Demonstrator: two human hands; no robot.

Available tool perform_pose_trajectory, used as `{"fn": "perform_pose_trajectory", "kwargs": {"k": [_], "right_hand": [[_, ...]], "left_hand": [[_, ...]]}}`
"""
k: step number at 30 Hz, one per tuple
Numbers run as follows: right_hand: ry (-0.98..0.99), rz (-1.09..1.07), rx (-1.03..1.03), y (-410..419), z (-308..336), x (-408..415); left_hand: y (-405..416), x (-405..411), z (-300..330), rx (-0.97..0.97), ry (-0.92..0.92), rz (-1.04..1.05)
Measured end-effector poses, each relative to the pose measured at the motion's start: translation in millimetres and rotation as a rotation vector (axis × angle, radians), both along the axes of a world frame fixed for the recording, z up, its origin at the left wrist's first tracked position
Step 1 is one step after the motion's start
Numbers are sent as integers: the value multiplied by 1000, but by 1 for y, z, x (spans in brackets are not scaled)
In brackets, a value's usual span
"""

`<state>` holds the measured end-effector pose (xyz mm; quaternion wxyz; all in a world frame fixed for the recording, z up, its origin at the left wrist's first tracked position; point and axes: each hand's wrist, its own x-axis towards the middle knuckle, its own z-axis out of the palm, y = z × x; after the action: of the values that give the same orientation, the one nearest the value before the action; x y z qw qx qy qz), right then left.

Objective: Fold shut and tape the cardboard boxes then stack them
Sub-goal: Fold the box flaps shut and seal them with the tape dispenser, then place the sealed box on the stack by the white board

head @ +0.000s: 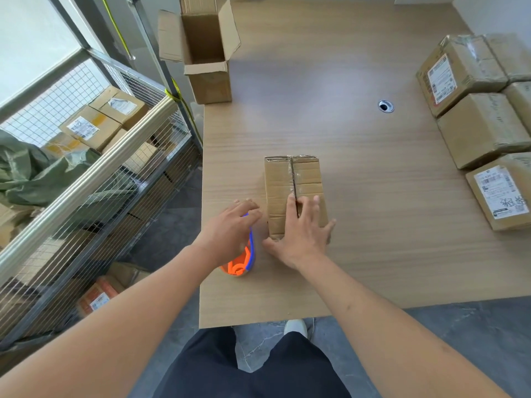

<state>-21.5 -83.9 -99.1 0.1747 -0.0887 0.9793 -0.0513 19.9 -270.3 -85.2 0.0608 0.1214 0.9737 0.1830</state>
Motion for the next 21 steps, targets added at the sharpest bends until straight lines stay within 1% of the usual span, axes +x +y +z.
{"fn": "perform_pose_trajectory", "kwargs": {"k": [5, 9, 11, 16, 21], "right_hand": [[12, -237, -27, -10, -6, -2], [34, -276, 5, -14, 0, -6], [37, -301, -19, -14, 8, -6], [49, -332, -67, -10, 46, -13], [128, -399, -133, -13, 103, -26]], "left_hand": [[-6, -9, 0, -40, -47, 113], [-12, -20, 7, -91, -78, 90], [-16, -27, 14, -105, -75, 79], [-22, -46, 50, -143, -54, 51], [-20, -65, 103, -165, -12, 23]]}}
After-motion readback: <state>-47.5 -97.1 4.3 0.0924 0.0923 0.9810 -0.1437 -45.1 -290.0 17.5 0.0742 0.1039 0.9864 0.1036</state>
